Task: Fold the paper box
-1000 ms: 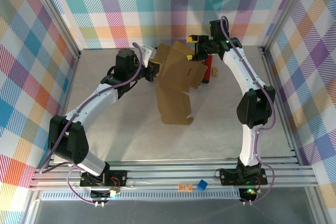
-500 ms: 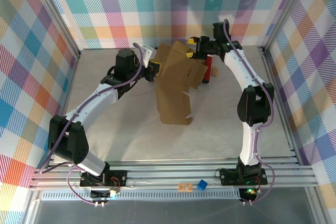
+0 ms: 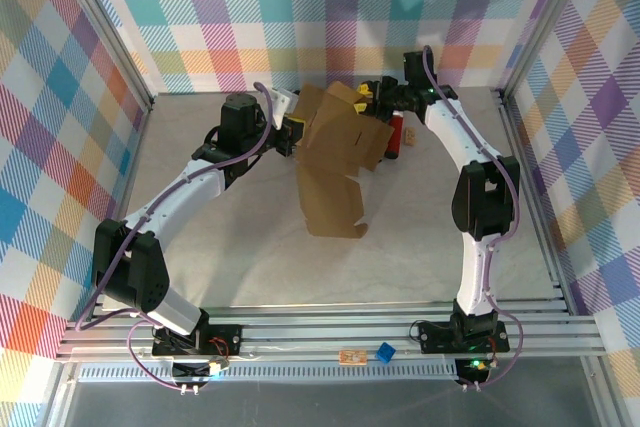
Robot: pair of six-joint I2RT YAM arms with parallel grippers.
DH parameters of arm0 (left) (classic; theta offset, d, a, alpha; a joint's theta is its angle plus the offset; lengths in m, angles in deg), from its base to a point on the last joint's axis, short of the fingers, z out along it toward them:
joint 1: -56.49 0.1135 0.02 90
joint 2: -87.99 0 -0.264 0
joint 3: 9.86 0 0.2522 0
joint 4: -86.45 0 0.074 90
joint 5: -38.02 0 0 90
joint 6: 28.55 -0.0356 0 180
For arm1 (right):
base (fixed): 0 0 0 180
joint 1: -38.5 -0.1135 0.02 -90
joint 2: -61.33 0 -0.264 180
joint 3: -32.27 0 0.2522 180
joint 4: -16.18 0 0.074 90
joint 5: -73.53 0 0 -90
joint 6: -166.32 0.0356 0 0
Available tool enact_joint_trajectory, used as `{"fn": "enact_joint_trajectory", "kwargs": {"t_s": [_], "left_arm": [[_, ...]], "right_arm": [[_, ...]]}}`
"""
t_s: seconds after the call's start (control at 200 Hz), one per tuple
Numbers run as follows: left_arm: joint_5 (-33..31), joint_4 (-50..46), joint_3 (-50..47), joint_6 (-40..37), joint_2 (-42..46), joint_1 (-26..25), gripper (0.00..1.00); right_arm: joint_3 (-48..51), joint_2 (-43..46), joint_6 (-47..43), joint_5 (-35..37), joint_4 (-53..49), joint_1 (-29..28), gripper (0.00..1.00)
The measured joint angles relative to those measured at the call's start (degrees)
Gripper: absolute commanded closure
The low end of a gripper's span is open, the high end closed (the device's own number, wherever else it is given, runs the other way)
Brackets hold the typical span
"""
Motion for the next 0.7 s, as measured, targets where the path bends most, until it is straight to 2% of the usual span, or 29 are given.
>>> {"fn": "enact_joint_trajectory", "kwargs": {"t_s": [0.065,0.255,0.295,0.355,0.505,0.625,0.7], "left_arm": [[-0.42,0.00,-0.37,0.02,0.00,0.00,0.73],[-2.80,0.33,-0.50,2.89,0.04,0.02,0.37],[-3.93,0.20,-0.50,5.16,0.17,0.02,0.23],[-5.68,-0.20,-0.50,8.87,0.87,0.09,0.12],[-11.67,-7.82,1.51,23.63,5.01,0.57,0.12],[-13.97,-17.51,6.60,40.37,7.58,1.77,0.21],[-13.70,-21.77,8.68,50.38,8.92,2.54,0.30]], "right_arm": [[1.09,0.15,0.17,0.11,0.35,0.00,0.84],[5.92,1.51,0.46,1.86,0.61,-0.02,1.00],[7.23,2.34,0.46,2.86,0.68,-0.17,1.00],[9.49,4.39,0.22,5.07,0.66,-0.70,1.00],[17.68,13.81,0.07,15.30,1.36,-3.13,1.00],[23.56,21.73,0.90,23.67,2.89,-7.61,1.00],[25.64,24.17,1.14,27.56,4.70,-10.16,1.00]]}}
